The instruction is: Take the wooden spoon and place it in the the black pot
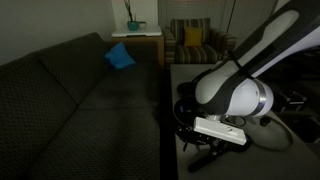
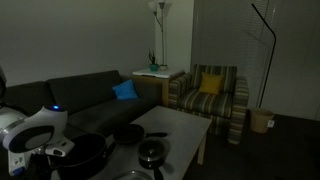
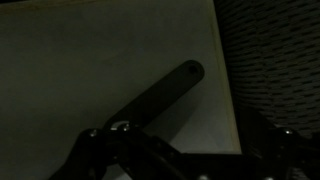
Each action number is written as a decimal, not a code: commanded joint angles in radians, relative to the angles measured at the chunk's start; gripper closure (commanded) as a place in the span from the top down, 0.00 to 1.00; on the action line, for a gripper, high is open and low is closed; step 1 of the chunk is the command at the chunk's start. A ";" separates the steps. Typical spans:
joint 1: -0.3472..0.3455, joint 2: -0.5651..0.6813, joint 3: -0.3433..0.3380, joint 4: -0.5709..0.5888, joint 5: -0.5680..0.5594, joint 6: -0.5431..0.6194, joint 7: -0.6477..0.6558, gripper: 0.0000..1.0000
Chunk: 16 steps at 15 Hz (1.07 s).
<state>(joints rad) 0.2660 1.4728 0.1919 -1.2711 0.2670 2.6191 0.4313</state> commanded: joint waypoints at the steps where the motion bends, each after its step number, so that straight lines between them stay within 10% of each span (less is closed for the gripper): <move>1: -0.013 0.000 -0.001 -0.005 0.035 -0.005 0.002 1.00; 16: -0.070 0.001 0.002 -0.015 0.088 -0.031 -0.002 1.00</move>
<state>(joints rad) 0.1880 1.4739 0.2026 -1.2935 0.3410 2.5952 0.4345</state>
